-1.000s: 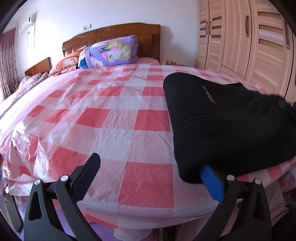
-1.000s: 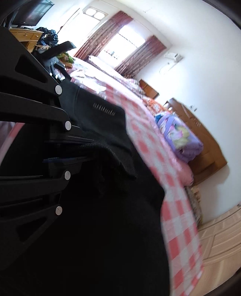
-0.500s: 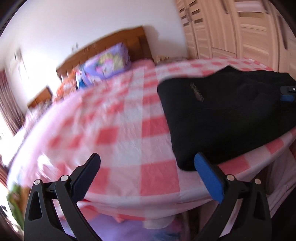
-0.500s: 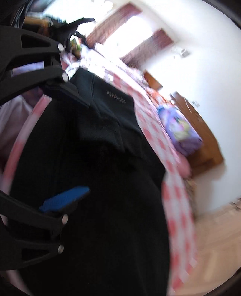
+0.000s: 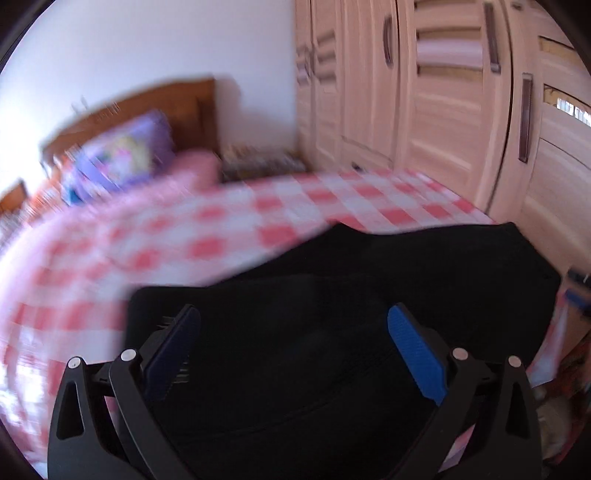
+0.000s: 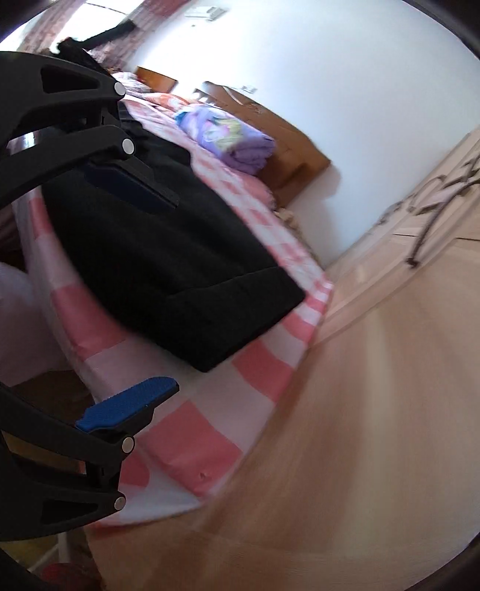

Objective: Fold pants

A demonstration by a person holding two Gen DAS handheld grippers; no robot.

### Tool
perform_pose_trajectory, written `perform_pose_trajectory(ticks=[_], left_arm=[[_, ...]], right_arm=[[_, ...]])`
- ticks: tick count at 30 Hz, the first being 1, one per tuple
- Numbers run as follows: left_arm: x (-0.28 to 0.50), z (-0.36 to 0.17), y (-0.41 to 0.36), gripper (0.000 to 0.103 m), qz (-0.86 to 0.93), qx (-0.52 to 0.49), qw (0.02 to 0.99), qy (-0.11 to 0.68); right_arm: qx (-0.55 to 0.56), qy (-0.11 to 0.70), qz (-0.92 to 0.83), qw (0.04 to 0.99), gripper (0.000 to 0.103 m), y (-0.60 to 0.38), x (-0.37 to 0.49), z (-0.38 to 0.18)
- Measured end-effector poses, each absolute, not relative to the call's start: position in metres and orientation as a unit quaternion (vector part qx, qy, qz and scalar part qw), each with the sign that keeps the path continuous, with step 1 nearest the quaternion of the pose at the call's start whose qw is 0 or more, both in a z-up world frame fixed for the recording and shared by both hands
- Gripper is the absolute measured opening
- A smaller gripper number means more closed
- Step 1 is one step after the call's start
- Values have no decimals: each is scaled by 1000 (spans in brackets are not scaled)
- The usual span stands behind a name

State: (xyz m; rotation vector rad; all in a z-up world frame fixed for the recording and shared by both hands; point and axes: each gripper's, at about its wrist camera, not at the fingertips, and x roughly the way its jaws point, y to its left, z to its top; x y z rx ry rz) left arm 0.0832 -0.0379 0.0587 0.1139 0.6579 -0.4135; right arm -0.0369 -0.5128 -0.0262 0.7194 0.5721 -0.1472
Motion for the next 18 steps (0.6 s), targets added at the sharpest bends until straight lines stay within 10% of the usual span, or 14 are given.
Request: perform_pose_trajectory(ticks=[18], left_arm=[[112, -4, -110, 101, -182, 119, 885, 411]], right_arm=[[317, 316, -76, 891, 89, -509, 8, -42]])
